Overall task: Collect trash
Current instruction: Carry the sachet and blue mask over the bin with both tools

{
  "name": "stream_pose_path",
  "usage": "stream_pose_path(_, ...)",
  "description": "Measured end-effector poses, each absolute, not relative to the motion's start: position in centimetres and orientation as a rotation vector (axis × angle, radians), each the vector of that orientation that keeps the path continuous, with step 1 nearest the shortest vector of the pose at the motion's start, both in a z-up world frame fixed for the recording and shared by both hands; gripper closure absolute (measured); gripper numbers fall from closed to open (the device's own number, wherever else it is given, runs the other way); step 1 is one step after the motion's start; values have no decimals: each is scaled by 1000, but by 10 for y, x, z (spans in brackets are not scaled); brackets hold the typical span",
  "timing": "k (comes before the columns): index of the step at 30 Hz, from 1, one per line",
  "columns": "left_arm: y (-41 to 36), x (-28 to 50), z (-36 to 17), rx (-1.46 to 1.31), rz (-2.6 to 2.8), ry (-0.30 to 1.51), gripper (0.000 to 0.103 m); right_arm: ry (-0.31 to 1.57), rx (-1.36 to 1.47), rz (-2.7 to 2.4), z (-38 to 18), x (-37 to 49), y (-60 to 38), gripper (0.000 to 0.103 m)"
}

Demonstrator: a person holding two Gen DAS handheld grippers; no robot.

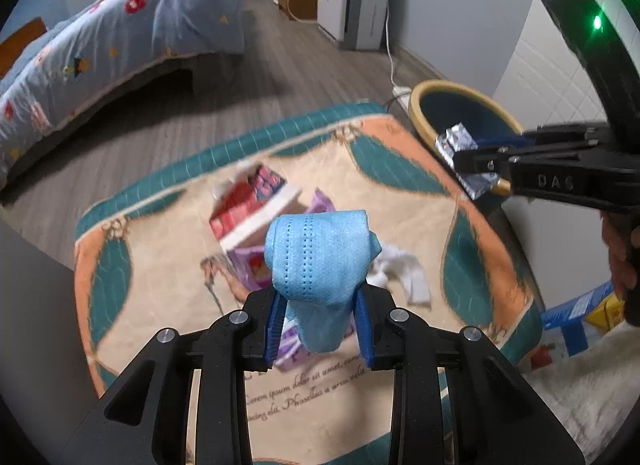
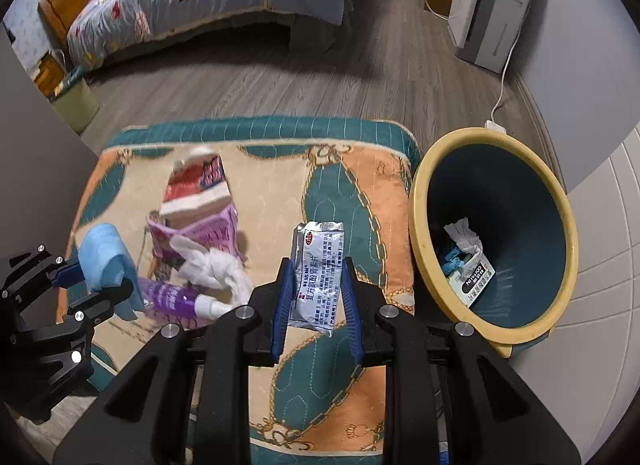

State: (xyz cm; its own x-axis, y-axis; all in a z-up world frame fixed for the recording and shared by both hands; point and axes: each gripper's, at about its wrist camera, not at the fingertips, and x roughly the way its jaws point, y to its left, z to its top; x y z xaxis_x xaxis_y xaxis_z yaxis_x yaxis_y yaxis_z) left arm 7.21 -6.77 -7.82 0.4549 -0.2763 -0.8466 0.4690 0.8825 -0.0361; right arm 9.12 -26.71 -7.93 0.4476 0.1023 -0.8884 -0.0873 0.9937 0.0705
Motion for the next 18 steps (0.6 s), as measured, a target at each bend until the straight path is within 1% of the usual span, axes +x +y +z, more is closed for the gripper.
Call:
stream_pose_path(7, -77, 80, -64, 153, -488, 966, 71, 1078, 15, 105, -72, 92, -278, 79)
stream_pose_path(18, -115, 87, -66, 138, -529, 966, 71, 1041, 73, 63, -64, 97, -325, 79)
